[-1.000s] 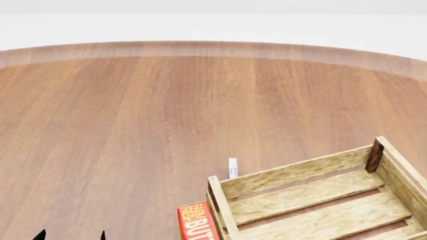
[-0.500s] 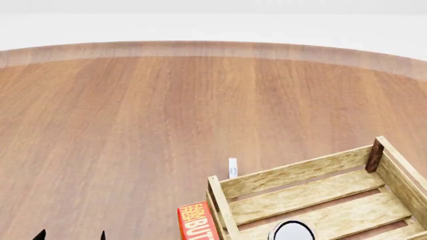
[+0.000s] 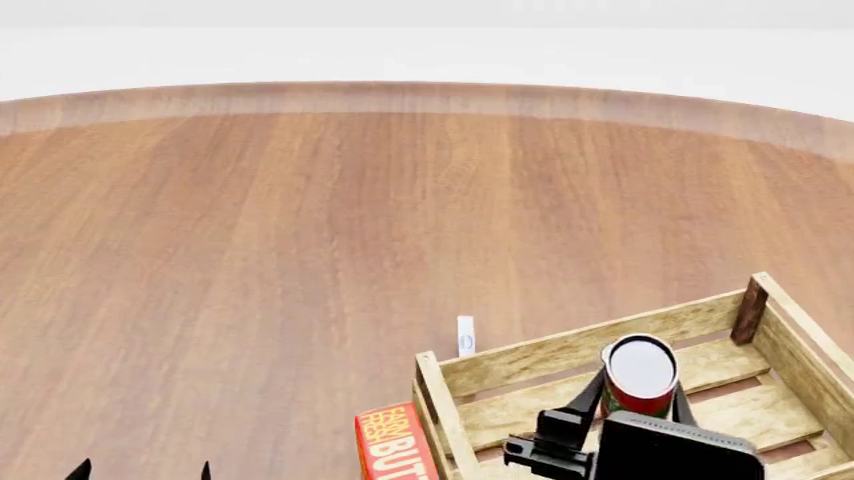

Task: Pick up the tomato sauce, and put it in the wooden tray.

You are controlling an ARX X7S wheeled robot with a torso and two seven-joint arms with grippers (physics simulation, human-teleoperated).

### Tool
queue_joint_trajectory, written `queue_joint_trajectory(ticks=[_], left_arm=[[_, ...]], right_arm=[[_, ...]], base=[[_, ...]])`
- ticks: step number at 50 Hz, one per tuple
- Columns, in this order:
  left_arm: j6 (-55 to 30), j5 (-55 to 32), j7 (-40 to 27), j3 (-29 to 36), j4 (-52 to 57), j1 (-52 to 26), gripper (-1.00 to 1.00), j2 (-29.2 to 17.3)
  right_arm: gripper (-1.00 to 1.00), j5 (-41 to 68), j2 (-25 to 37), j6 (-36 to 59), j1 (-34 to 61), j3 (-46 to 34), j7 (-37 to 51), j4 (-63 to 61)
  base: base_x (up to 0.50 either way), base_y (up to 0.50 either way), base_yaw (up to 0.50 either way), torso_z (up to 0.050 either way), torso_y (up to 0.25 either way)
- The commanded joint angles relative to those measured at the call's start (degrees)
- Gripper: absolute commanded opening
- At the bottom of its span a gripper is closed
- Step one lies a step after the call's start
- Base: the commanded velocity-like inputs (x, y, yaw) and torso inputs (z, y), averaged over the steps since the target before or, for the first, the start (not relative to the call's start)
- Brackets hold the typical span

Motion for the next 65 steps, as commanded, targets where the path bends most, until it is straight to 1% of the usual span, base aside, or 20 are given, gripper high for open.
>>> queue_joint_trajectory(ticks=[1,3,8,11,12,17,23,25,29,35,38,45,58,60,63,65], left_arm=[[1.5,-0.9,1.0,-0.6,0.7,0.8,1.00,0.0],[1.6,-1.0,1.1,-0.5,0.6,0.7,1.00,0.0],[1.8,-1.1,1.1,-0.5,0.2,0.6,1.00,-0.1],[1.5,-1.1,0.9,-0.4,0.6,0.7,1.00,-0.1],[1.5,-1.1,0.8,-0.4,0.5,0.6,1.00,-0.1],[1.6,-1.0,0.6,-0.2,0.4,0.6,1.00,-0.2],[1.3,-1.0,0.3,0.0,1.0,0.8,1.00,-0.4],[1.5,-1.1,0.4,0.0,0.8,0.7,1.00,-0.4],[1.6,-1.1,0.4,0.1,0.6,0.6,1.00,-0.4],[1.5,-1.2,0.3,0.3,1.1,0.8,1.00,-0.6],[1.5,-1.4,0.3,0.3,1.0,0.7,1.00,-0.7],[1.7,-1.5,0.2,0.4,0.9,0.7,1.00,-0.7],[1.8,-1.7,0.0,0.7,0.9,0.6,1.00,-0.9],[1.7,-1.7,0.0,0.8,0.9,0.6,1.00,-1.0],[2.1,-1.8,0.0,0.8,0.4,0.5,1.00,-0.9],[1.8,-1.8,-0.1,0.8,0.8,0.6,1.00,-1.0]], right_arm=[[-1.00,-0.3,-1.3,-3.3,12.3,2.5,-2.3,18.6],[-1.00,-0.7,-1.4,-5.0,13.5,2.3,-2.3,21.2],[-1.00,-1.2,-2.8,-14.2,20.4,2.8,-3.1,38.1],[-1.00,-0.9,-4.4,-24.9,28.2,3.4,-5.3,58.0],[-1.00,-0.8,-4.6,-26.0,29.2,3.7,-5.5,60.6],[-1.00,-0.1,-4.9,-24.2,28.2,8.9,-8.0,60.8],[-1.00,-2.6,-5.0,-22.1,28.2,13.7,-11.0,60.8],[-1.00,-5.1,-5.0,-20.6,27.9,13.5,-10.3,60.8],[-1.00,-6.4,-4.7,-18.5,27.7,15.7,-10.3,60.8],[-1.00,-5.7,-4.9,-16.8,27.7,20.3,-15.5,60.8],[-1.00,-6.6,-4.9,-16.6,27.8,21.6,-15.6,60.8],[-1.00,-7.6,-4.9,-14.6,27.9,23.5,-16.8,60.8],[-1.00,-8.8,-5.0,-13.5,28.1,24.6,-17.4,60.8],[-1.00,-8.9,-5.0,-13.1,28.2,24.7,-17.3,60.8],[-1.00,-9.8,-4.8,-9.8,28.5,24.0,-15.3,60.8],[-1.00,-10.1,-4.8,-10.2,28.5,23.2,-15.0,60.8]], base=[[0.00,0.00,0.00,0.000,0.000],[0.00,0.00,0.00,0.000,0.000],[0.00,0.00,0.00,0.000,0.000],[0.00,0.00,0.00,0.000,0.000],[0.00,0.00,0.00,0.000,0.000],[0.00,0.00,0.00,0.000,0.000],[0.00,0.00,0.00,0.000,0.000],[0.00,0.00,0.00,0.000,0.000],[0.00,0.00,0.00,0.000,0.000],[0.00,0.00,0.00,0.000,0.000],[0.00,0.00,0.00,0.000,0.000],[0.00,0.00,0.00,0.000,0.000],[0.00,0.00,0.00,0.000,0.001],[0.00,0.00,0.00,0.000,0.000],[0.00,0.00,0.00,0.000,0.000],[0.00,0.00,0.00,0.000,0.000]])
